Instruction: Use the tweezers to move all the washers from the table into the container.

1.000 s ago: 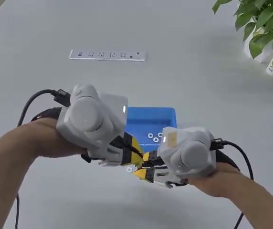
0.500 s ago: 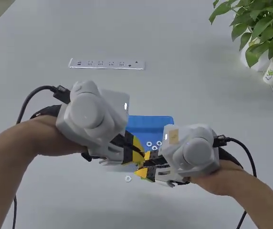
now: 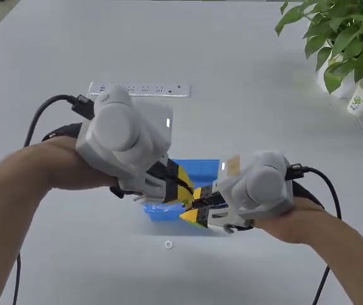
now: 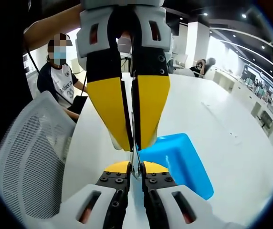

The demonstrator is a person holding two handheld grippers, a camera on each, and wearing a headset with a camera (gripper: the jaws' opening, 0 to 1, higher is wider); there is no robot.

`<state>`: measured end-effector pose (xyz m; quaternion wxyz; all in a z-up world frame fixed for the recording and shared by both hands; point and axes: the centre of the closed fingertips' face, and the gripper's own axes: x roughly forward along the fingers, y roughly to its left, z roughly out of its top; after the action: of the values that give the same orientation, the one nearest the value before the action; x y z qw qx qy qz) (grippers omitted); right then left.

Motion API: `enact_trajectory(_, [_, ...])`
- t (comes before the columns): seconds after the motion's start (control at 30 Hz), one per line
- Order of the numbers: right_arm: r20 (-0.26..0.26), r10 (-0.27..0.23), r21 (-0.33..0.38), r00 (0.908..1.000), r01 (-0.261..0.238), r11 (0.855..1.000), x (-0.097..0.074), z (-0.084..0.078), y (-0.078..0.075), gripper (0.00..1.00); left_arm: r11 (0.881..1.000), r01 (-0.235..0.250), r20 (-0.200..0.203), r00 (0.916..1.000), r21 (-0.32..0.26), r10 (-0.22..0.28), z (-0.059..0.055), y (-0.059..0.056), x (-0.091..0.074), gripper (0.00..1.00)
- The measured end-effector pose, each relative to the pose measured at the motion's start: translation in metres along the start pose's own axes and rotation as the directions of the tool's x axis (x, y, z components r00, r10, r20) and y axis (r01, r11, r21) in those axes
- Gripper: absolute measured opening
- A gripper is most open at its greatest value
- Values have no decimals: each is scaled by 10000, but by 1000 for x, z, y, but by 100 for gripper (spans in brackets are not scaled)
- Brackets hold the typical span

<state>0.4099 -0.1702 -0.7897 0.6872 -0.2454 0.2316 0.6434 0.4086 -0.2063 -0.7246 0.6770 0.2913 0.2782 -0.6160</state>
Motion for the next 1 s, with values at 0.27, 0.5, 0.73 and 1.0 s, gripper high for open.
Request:
enact_trajectory(0.27, [48, -127, 4, 9999, 127, 9999, 3, 1, -18, 10, 10000, -35, -10, 10000, 53, 35, 0, 16, 1, 6])
enact_trajectory(0.5, [79, -154, 118, 9998, 153, 9998, 9, -3, -29, 10, 10000, 35, -50, 10000, 21, -35, -5, 28, 6, 6])
enact_trajectory(0.73, [2, -120, 195, 9999, 120, 9997, 17, -11, -38, 10, 9999, 104, -121, 9999, -36, -104, -13, 37, 14, 6])
enact_trajectory(1.0, [-104, -37, 422, 9999, 41, 9991, 27, -22, -47, 11, 9997, 156, -109, 9998, -191, -158, -22, 46, 24, 6])
